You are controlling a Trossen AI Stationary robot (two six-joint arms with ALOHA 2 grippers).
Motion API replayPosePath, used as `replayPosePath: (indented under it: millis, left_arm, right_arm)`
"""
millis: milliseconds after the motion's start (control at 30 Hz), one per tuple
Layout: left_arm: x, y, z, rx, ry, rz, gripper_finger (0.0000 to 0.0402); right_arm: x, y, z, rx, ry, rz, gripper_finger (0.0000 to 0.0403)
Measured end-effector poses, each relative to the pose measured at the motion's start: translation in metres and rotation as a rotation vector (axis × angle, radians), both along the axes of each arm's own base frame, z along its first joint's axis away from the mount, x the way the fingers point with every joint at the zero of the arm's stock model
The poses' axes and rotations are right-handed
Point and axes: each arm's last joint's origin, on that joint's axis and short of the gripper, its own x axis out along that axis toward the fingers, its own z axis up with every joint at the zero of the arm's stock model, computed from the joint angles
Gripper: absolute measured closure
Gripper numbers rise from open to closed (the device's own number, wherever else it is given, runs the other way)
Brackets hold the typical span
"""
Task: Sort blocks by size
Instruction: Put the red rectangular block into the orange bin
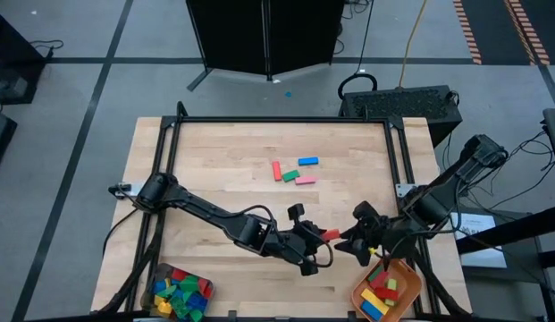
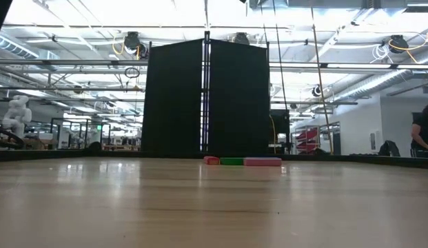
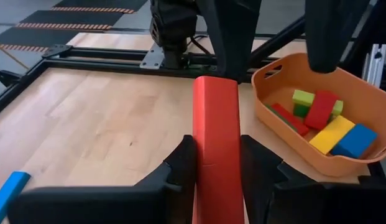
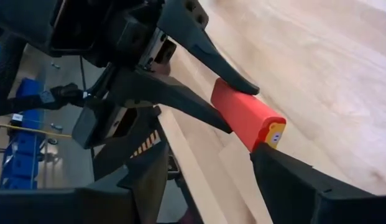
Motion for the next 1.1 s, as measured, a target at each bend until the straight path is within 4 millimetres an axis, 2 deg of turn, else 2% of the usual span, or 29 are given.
replayPosePath:
  millis: [133, 167, 200, 267, 467, 533, 633, 733, 867, 1000, 1100]
  left_arm:
    - [-0.001, -0.004, 0.001, 0.004, -0.013, 0.008, 0.0322]
    - [-0.001, -0.006, 0.002, 0.003, -0.026, 0.009, 0.0337]
    - [-0.002, -0.008, 0.004, -0.002, -0.039, 0.007, 0.0373]
    - [-0.005, -0.011, 0.008, 0.0, -0.043, 0.005, 0.0398]
    - [-0.006, -0.009, 0.008, 0.006, -0.033, 0.01, 0.04]
    - [-0.006, -0.009, 0.007, -0.001, -0.02, -0.011, 0.04]
    - [-0.004, -0.006, -0.002, 0.005, 0.04, -0.031, 0.0401]
    - [0.0, 0.006, -0.015, 0.026, 0.115, -0.014, 0.0401]
    - [0.008, 0.027, -0.019, -0.065, 0.172, -0.118, 0.0396]
    - [0.017, 0.053, -0.018, -0.06, 0.17, -0.141, 0.0366]
    - [0.029, 0.082, -0.009, -0.028, 0.073, -0.131, 0.0334]
  right_arm:
    - [-0.001, -0.003, -0.001, -0.037, 0.014, -0.009, 0.0179]
    - [-0.003, -0.004, -0.002, -0.044, 0.028, -0.015, 0.0179]
    - [-0.003, -0.005, -0.003, -0.049, 0.036, -0.032, 0.0179]
    - [-0.003, -0.006, -0.004, -0.047, 0.039, -0.044, 0.0179]
    - [-0.003, -0.005, -0.003, -0.057, 0.039, -0.01, 0.0179]
    - [-0.008, -0.007, -0.009, -0.069, 0.123, 0.02, 0.0179]
    - [-0.026, -0.011, -0.023, -0.155, 0.337, 0.035, 0.0179]
    - [-0.045, -0.024, -0.033, -0.278, 0.552, -0.058, 0.0179]
    - [-0.06, -0.038, -0.035, -0.351, 0.718, -0.16, 0.0179]
    - [-0.068, -0.046, -0.031, -0.294, 0.724, -0.273, 0.0179]
    - [-0.073, -0.048, -0.03, -0.244, 0.714, -0.33, 0.0179]
